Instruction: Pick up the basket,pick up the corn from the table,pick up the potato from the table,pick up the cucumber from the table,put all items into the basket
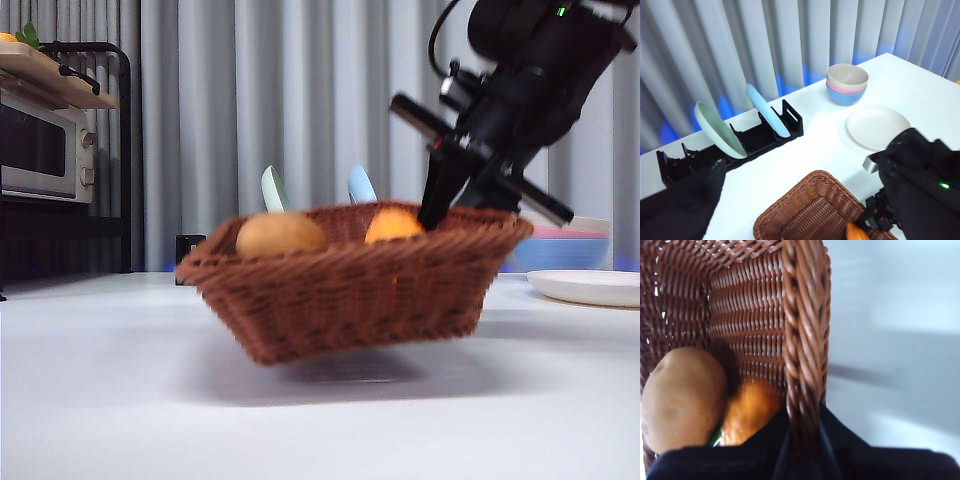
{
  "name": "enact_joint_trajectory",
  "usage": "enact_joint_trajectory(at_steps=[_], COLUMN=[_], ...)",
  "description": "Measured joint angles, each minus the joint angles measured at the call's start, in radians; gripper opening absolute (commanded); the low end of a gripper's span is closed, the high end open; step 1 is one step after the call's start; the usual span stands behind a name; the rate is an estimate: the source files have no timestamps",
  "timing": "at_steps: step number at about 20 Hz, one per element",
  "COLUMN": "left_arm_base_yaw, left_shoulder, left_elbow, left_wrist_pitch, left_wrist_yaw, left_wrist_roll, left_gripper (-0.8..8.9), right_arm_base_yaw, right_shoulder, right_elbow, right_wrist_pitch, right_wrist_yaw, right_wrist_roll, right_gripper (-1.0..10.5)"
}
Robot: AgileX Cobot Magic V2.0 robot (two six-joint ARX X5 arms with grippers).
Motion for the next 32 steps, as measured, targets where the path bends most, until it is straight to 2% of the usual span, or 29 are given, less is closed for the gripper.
enact_joint_trajectory(at_steps=[7, 11, 12, 13, 16, 17, 20, 24, 26, 27, 29, 30, 32], left_arm_base_yaw=[0.000, 0.000, 0.000, 0.000, 0.000, 0.000, 0.000, 0.000, 0.002, 0.007, 0.014, 0.015, 0.015], left_shoulder=[-0.061, -0.062, -0.062, -0.062, -0.062, -0.062, -0.062, -0.062, -0.062, -0.062, -0.062, -0.062, -0.062], left_elbow=[0.000, 0.000, 0.000, 0.000, 0.000, 0.000, 0.000, 0.000, 0.000, 0.000, 0.000, 0.000, 0.000], left_wrist_pitch=[-0.091, -0.131, -0.137, -0.143, -0.171, -0.184, -0.258, -0.286, -0.282, -0.277, -0.275, -0.266, -0.246], left_wrist_yaw=[-0.026, -0.026, -0.026, -0.026, -0.026, -0.026, -0.052, -0.139, -0.142, -0.142, -0.142, -0.142, -0.142], left_wrist_roll=[0.000, 0.001, 0.001, 0.001, 0.001, 0.003, 0.020, 0.063, 0.087, 0.097, 0.115, 0.121, 0.127], left_gripper=[5.95, 5.95, 5.95, 5.95, 5.94, 5.94, 5.87, 3.18, 1.09, -0.20, -0.09, -0.09, -0.09], right_arm_base_yaw=[0.002, 0.002, 0.002, 0.002, 0.001, -0.002, -0.021, -0.064, -0.080, -0.082, -0.082, -0.079, -0.078], right_shoulder=[0.052, 0.052, 0.053, 0.053, 0.053, 0.053, 0.051, -0.054, -0.140, -0.181, -0.265, -0.309, -0.363], right_elbow=[0.000, 0.000, 0.000, 0.000, 0.000, 0.000, 0.000, 0.001, 0.001, 0.001, 0.002, 0.002, 0.002], right_wrist_pitch=[-0.001, -0.009, -0.011, -0.014, -0.023, -0.031, -0.052, -0.085, -0.093, -0.098, -0.106, -0.115, -0.119], right_wrist_yaw=[0.003, 0.067, 0.068, 0.068, 0.071, 0.071, 0.072, 0.071, 0.073, 0.073, 0.072, 0.072, 0.072], right_wrist_roll=[0.012, 0.026, 0.030, 0.034, 0.034, 0.034, 0.013, -0.026, -0.054, -0.071, -0.119, -0.148, -0.183], right_gripper=[-0.1, -0.1, 0.2, 1.1, 4.6, 4.8, 4.8, 4.7, 4.6, 3.8, 0.8, -0.2, -0.2])
